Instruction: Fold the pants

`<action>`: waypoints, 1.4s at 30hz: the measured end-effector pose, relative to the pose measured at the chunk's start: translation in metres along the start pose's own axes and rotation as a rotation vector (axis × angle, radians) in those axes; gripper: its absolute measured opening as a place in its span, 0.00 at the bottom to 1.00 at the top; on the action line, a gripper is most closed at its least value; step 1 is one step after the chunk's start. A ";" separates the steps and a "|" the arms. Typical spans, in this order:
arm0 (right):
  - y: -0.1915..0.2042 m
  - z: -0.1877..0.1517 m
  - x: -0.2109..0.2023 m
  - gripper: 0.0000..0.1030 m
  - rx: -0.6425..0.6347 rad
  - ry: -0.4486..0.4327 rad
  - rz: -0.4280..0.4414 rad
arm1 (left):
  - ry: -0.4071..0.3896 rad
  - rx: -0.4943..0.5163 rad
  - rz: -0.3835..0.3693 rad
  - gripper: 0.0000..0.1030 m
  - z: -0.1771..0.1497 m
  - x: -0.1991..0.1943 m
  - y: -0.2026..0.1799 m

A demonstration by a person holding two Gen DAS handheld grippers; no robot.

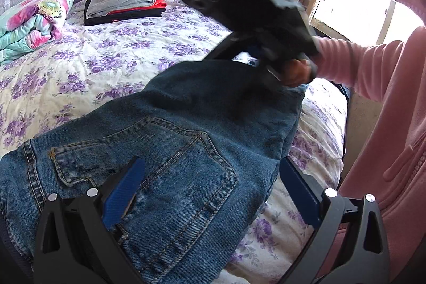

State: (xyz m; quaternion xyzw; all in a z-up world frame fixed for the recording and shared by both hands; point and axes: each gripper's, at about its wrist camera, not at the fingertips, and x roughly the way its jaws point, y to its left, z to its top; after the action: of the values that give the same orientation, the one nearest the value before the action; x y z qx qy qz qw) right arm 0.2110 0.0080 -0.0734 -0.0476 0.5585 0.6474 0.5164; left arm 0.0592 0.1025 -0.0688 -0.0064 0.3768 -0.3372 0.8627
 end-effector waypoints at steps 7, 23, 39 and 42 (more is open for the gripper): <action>-0.069 0.001 -0.017 0.42 0.256 -0.173 0.110 | 0.001 0.000 0.002 0.96 0.000 -0.001 0.001; 0.075 -0.108 -0.006 0.60 0.095 -0.347 -0.620 | -0.028 0.012 0.123 0.96 -0.011 -0.023 -0.003; 0.050 -0.202 -0.121 0.58 0.344 -0.718 -0.858 | -0.037 0.087 0.308 0.96 -0.028 -0.066 -0.026; -0.013 -0.212 -0.144 0.49 0.470 -0.587 -1.003 | 0.018 0.062 0.329 0.96 -0.034 -0.048 -0.015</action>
State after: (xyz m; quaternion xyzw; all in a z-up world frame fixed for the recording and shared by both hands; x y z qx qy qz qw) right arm 0.1780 -0.2466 -0.0689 -0.0092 0.4304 0.1726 0.8860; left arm 0.0041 0.1273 -0.0583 0.0849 0.3701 -0.2029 0.9026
